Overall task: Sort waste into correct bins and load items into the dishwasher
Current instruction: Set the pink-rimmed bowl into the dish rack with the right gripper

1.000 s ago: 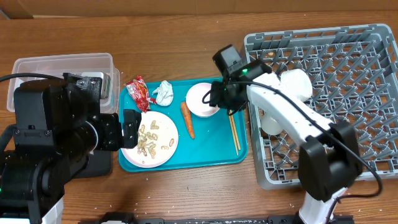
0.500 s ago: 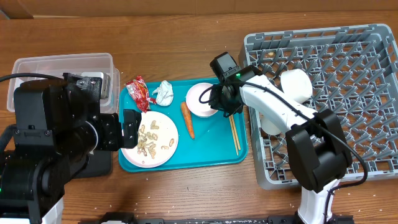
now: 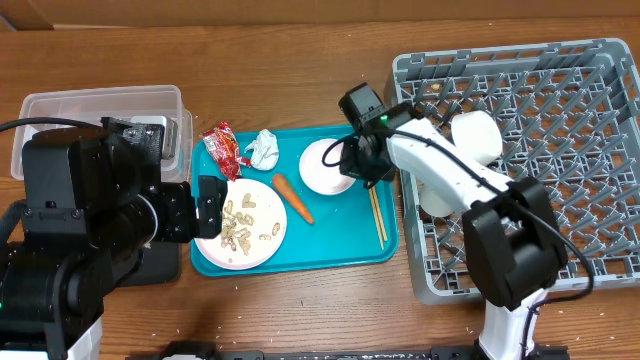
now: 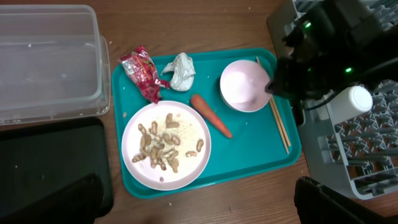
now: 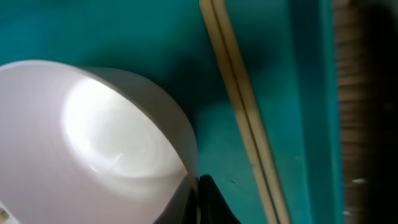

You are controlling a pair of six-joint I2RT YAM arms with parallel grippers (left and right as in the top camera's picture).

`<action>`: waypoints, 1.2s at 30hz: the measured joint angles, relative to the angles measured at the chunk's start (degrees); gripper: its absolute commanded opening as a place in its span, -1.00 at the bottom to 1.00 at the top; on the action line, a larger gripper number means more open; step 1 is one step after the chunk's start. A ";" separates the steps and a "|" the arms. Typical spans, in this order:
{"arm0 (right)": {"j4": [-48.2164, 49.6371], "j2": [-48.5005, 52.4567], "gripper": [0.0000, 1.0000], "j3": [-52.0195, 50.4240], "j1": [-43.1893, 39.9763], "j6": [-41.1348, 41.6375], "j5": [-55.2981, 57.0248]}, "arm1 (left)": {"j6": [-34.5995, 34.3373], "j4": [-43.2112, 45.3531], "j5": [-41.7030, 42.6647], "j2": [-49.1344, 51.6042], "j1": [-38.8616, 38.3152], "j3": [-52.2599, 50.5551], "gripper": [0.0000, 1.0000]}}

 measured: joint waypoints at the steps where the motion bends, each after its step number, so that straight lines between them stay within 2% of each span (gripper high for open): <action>1: -1.40 -0.92 -0.92 1.03 -0.04 -0.59 1.05 | 0.00 0.00 0.00 0.00 0.00 -0.02 1.00; 5: -7.39 -8.00 -0.92 6.32 -0.04 -1.97 8.24 | 0.00 0.00 0.00 0.00 0.00 -0.02 1.00; 9: -14.36 -18.67 -0.92 9.31 -1.09 -2.27 24.81 | 0.00 0.00 0.00 0.00 0.00 -0.02 1.00; 11: -19.39 -22.53 -0.92 10.14 -2.89 -1.14 36.59 | 0.00 0.00 0.00 0.00 0.00 0.00 1.00; 14: -24.63 -24.09 -0.92 10.32 -6.99 1.40 52.33 | 0.00 0.00 0.00 0.00 0.00 -0.02 1.00; 18: -25.59 -21.59 -0.92 9.49 -13.62 2.43 64.94 | 0.00 0.00 0.00 0.00 0.00 0.00 1.00; 25: -24.20 -14.88 -0.92 6.19 -22.21 2.45 71.80 | 0.00 0.00 0.00 0.00 0.00 0.00 1.00; 36: -25.09 -1.68 -0.92 5.79 -23.23 2.36 75.14 | 0.00 0.00 0.00 0.00 0.00 -0.02 1.00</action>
